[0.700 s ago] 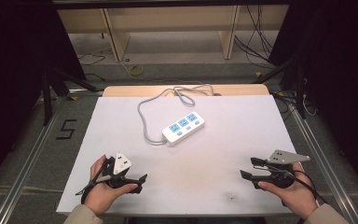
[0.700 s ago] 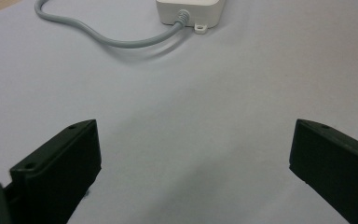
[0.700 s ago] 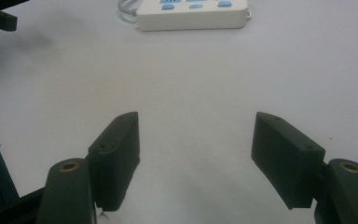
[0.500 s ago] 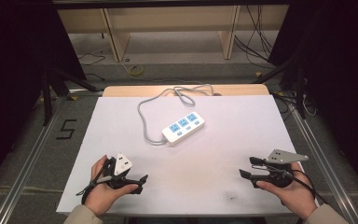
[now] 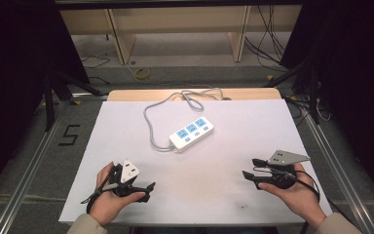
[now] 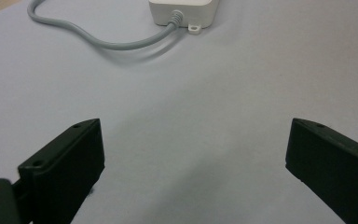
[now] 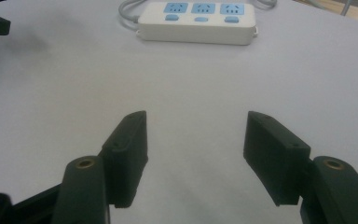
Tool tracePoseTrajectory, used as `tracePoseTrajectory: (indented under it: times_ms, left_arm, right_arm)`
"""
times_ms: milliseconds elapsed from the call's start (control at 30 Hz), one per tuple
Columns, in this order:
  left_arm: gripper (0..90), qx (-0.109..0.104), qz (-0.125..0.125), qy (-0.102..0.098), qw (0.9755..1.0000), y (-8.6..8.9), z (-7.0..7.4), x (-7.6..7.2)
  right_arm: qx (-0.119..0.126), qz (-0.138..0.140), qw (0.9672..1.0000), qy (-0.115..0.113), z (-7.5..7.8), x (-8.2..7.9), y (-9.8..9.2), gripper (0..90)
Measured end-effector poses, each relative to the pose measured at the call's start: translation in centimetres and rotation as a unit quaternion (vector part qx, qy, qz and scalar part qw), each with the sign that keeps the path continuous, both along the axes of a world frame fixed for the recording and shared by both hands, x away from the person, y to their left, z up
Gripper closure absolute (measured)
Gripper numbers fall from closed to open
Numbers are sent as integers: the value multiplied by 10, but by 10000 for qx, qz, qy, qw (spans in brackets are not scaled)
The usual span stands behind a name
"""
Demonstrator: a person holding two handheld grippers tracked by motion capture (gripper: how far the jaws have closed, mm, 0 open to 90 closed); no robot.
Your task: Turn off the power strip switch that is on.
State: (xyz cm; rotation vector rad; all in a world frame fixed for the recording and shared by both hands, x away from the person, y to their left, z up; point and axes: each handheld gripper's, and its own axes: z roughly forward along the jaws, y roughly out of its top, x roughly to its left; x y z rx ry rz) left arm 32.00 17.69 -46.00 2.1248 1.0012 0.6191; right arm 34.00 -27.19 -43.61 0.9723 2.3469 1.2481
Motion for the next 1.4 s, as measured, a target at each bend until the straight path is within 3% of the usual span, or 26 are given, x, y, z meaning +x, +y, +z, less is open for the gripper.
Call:
tracePoseTrajectory:
  times_ms: [600,1400]
  left_arm:
    - [46,-4,10,10,10000,-1,0,0]
    - [51,-17,6,-17,10000,-2,0,0]
  right_arm:
    - [-70,147,9997,-175,9,27,32,413]
    - [-130,199,9995,-198,15,57,63,423]
